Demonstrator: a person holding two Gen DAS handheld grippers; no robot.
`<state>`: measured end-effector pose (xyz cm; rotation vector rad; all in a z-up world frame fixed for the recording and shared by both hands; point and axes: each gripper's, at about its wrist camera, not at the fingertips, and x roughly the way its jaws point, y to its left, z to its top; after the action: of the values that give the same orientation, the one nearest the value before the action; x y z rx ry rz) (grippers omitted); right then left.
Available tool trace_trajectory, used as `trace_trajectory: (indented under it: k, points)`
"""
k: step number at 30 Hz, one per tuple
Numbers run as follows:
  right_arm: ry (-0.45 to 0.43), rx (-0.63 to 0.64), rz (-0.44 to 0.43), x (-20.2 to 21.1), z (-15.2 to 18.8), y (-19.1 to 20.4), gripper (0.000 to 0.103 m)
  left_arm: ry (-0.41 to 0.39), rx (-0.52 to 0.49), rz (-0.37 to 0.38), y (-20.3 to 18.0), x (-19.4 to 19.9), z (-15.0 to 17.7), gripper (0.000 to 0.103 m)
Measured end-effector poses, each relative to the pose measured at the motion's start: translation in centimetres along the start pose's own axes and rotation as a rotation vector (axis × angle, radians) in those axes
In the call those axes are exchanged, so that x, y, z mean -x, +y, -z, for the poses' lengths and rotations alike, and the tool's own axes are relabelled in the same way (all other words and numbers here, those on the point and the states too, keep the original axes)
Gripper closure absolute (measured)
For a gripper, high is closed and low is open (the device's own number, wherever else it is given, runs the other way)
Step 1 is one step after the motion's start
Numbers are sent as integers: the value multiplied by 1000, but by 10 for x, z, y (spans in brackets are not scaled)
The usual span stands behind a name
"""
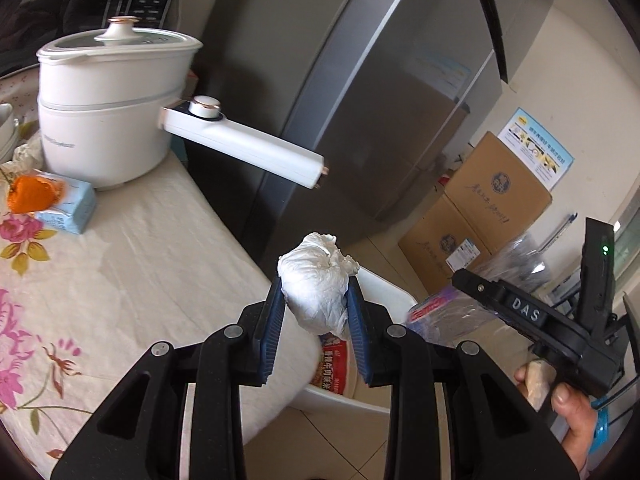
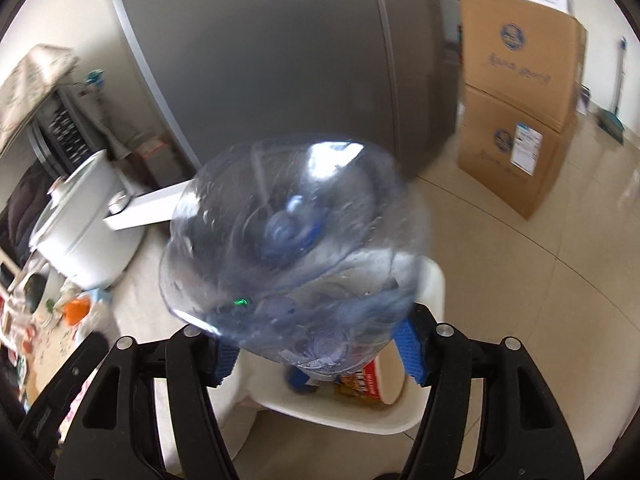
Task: Collect trash
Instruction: 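Carry the bottle and tissue to the white bin and open both tools, then move both tools back over the table toward the orange pepper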
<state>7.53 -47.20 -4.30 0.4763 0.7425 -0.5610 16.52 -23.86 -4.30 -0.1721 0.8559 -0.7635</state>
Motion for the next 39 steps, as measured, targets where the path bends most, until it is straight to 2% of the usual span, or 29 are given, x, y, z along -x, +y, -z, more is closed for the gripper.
trace_trajectory:
  k: [1,4,7,12,16,17,18,20,24,29,39]
  points:
    - [-14,-16,12,2,-1,-4,18,7,-3,6,-4,-4,1,72]
    - [-33,-44,36,8,-4,-14,14,21,-7,27,-15,-13,2,71]
    - [-70,-59,124,14,-6,-26,9,30,-11,57,-27,-22,2,71]
    - [-139,-28,307,19,-6,-40,7,38,-48,101,-50,-39,3,69]
    - [-150,-47,365,21,-7,-53,7,50,-80,138,-66,-59,2,66]
    - [-148,-51,374,21,-7,-54,7,52,-99,148,-70,-63,2,61]
    - [-148,-49,380,21,-6,-54,7,54,-114,145,-73,-65,3,53]
    - [-153,-35,397,20,-4,-52,7,52,-134,132,-77,-67,4,45]
    - [-203,-8,419,28,-1,-45,7,31,-124,101,-76,-61,0,35]
    - [-265,40,415,39,4,-27,7,-32,-153,14,-75,-43,-4,32]
    - [-279,116,386,40,12,8,7,-54,-110,-99,-42,-27,-9,28]
